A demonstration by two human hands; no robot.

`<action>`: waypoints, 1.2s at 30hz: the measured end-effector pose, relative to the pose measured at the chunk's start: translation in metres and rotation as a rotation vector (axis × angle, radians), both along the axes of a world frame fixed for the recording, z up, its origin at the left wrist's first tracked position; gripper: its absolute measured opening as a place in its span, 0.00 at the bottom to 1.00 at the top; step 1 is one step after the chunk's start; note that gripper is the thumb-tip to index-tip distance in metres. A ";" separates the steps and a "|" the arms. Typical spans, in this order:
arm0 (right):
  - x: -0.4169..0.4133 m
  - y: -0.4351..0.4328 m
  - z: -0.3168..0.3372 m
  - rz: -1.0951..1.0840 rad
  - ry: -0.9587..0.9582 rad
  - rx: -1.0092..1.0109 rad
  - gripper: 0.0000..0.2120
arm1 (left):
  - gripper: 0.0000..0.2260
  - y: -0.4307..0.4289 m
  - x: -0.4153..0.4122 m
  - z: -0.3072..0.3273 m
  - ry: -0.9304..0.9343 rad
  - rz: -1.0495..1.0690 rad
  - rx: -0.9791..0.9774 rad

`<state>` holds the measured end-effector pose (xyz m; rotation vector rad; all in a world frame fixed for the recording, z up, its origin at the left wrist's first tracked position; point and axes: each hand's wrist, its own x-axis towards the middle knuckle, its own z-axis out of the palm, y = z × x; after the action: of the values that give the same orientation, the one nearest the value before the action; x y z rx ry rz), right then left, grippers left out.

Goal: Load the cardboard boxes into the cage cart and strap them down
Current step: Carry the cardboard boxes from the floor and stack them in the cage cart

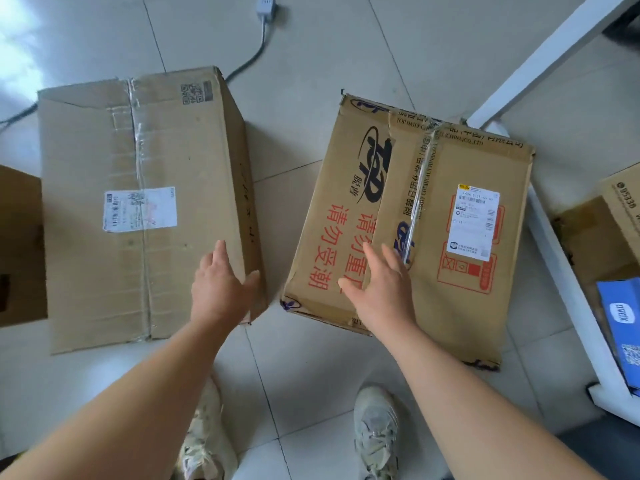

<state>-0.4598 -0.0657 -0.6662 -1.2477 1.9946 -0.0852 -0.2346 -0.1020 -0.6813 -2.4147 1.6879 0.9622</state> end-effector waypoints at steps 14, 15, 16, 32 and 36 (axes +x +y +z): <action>0.193 -0.031 -0.051 0.113 -0.157 0.119 0.45 | 0.55 0.019 0.232 -0.026 -0.189 0.207 0.185; 0.198 -0.029 -0.056 0.111 -0.153 0.131 0.46 | 0.56 0.021 0.241 -0.031 -0.181 0.229 0.186; 0.202 -0.027 -0.061 0.100 -0.159 0.133 0.48 | 0.56 0.023 0.250 -0.036 -0.170 0.258 0.186; 0.216 -0.042 -0.049 0.027 -0.099 0.056 0.52 | 0.60 0.024 0.276 -0.036 0.105 0.564 0.106; 0.210 -0.059 -0.011 -0.011 -0.046 0.020 0.49 | 0.59 0.013 0.265 0.002 0.070 0.580 0.071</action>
<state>-0.2500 -0.1249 -0.6769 -1.2112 1.9587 -0.0978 0.0304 -0.0888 -0.6789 -2.9072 0.9419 1.1409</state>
